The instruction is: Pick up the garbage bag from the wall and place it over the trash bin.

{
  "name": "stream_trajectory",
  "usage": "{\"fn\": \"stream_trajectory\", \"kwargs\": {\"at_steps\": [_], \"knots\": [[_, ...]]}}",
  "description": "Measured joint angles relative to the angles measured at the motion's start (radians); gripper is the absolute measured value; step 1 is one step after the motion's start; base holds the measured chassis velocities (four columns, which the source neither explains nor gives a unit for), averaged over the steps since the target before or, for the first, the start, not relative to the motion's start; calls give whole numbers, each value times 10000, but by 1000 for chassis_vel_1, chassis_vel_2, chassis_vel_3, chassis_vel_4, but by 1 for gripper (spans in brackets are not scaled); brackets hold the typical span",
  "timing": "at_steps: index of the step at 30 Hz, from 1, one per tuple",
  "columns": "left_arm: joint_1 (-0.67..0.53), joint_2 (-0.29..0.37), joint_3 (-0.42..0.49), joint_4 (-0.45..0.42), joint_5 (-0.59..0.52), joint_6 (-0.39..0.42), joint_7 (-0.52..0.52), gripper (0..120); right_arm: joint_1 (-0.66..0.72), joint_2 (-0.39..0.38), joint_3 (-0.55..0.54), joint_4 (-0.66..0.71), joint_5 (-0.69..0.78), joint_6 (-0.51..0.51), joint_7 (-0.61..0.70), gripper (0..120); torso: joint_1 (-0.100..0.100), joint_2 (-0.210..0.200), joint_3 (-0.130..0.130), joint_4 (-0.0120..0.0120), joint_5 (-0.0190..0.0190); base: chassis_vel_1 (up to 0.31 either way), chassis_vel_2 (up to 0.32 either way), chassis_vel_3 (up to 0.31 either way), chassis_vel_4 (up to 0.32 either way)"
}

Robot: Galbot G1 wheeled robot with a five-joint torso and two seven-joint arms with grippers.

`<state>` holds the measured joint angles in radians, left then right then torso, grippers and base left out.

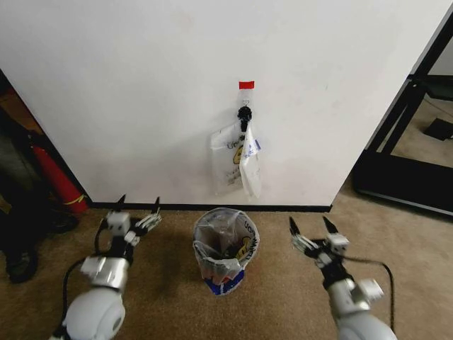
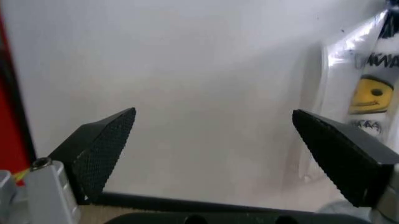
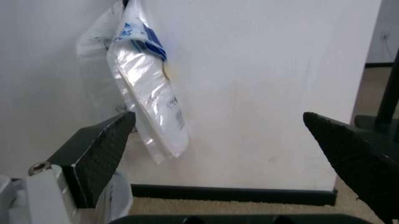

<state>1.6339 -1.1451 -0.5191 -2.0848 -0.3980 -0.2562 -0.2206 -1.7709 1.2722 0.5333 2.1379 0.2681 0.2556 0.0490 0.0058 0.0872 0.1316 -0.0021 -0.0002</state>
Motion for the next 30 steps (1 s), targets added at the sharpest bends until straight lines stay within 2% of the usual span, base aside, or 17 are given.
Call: {"fn": "stream_trajectory", "kwargs": {"at_steps": [1,5,8,12,30], "knots": [[375,-271,-103,-166,140,-274,107,100,-344,135,130,50,-158,331,-82,100,0,0,0,-1,4,0,0,0,0],[967,-580,-198,-515,306,-829,313,100,-881,453,296,120,-415,998,-130,100,0,1,0,-2,3,0,0,0,0],[1381,-718,-244,-838,612,-1342,416,100,-1299,773,427,211,-737,1829,-161,100,0,0,1,-2,3,0,0,0,0],[1581,-735,-255,-977,814,-1562,449,100,-1549,869,445,310,-807,2183,-168,100,0,0,1,-2,3,0,0,0,0],[1689,-876,273,-576,1936,-1637,153,100,-1447,781,391,22,-1183,2586,-220,100,2,-2,3,-2,3,0,0,0,0]]}}
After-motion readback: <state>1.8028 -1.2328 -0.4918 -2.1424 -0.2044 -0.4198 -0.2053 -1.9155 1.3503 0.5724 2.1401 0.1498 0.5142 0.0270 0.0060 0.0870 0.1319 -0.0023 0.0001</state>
